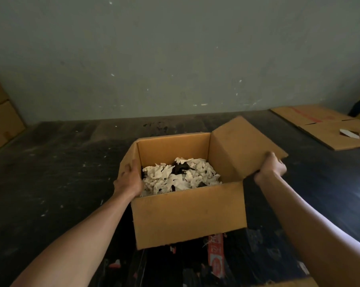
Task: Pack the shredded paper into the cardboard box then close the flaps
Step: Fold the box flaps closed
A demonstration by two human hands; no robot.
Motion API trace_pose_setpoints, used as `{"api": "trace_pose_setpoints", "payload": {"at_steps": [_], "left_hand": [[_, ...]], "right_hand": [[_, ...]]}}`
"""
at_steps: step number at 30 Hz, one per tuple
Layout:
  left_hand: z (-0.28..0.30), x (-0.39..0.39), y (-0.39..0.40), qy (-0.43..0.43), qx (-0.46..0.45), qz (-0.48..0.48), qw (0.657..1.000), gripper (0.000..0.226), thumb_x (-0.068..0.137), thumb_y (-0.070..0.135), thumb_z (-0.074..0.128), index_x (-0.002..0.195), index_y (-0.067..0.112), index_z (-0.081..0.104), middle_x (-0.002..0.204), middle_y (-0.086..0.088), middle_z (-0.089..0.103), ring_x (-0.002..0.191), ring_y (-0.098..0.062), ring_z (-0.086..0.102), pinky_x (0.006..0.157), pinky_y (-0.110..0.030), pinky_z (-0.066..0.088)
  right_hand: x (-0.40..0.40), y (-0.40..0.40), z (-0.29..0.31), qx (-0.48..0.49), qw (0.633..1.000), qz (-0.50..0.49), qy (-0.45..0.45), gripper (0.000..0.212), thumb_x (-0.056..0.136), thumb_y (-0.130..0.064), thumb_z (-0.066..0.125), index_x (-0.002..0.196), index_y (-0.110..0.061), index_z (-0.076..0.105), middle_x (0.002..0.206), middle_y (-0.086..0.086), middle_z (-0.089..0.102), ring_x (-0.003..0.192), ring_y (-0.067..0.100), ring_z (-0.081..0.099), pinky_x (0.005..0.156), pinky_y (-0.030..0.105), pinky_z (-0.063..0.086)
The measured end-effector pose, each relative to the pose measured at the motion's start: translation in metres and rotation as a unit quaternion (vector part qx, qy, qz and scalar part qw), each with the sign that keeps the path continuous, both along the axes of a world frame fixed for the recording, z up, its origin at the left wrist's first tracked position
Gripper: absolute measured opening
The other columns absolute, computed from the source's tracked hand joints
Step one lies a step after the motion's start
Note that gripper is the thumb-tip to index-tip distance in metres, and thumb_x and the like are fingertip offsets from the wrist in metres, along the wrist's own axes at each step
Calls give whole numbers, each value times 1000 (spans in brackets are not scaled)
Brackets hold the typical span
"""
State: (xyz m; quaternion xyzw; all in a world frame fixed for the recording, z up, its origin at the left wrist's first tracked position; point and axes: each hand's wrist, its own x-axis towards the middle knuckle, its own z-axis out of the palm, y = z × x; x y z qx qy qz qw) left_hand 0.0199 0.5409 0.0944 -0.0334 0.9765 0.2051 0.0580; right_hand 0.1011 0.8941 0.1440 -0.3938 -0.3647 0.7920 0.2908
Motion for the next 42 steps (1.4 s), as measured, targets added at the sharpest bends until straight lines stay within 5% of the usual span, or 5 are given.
{"api": "trace_pose_setpoints", "payload": {"at_steps": [7,14,23,30,42], "left_hand": [[-3,1,-12,16,202,45,978,62,101,26,41,157,32,15,157,-14,33,136,-39,40,110,-54,36],[-18,18,-48,-89,303,121,941,67,95,68,30,154,39,23,152,-8,41,134,-33,43,111,-53,32],[-20,66,-76,-160,297,224,914,57,100,53,37,146,19,39,132,-13,52,114,-34,54,96,-47,45],[27,82,-78,123,256,332,900,55,94,18,61,145,17,40,139,-14,52,120,-35,55,91,-43,48],[53,108,34,125,139,-38,982,46,102,45,43,145,33,44,147,4,50,118,-18,57,102,-49,45]], "right_hand": [[9,-49,-7,430,884,185,12,30,100,-22,53,129,-21,61,111,-1,67,76,3,62,65,23,56],[-7,-46,-46,724,491,439,-206,80,86,-69,51,152,-47,13,164,-10,8,150,26,-1,111,69,18],[-15,-32,-32,712,370,544,-245,111,68,-93,40,154,-41,-7,164,-4,-18,149,31,-20,111,70,15],[-9,-32,-43,765,306,505,-257,117,61,-97,37,155,-39,-2,165,0,-13,149,32,-15,111,64,22],[25,-2,-62,775,373,490,-144,76,92,-53,53,155,-34,13,164,-3,4,151,20,-1,114,55,31]]}}
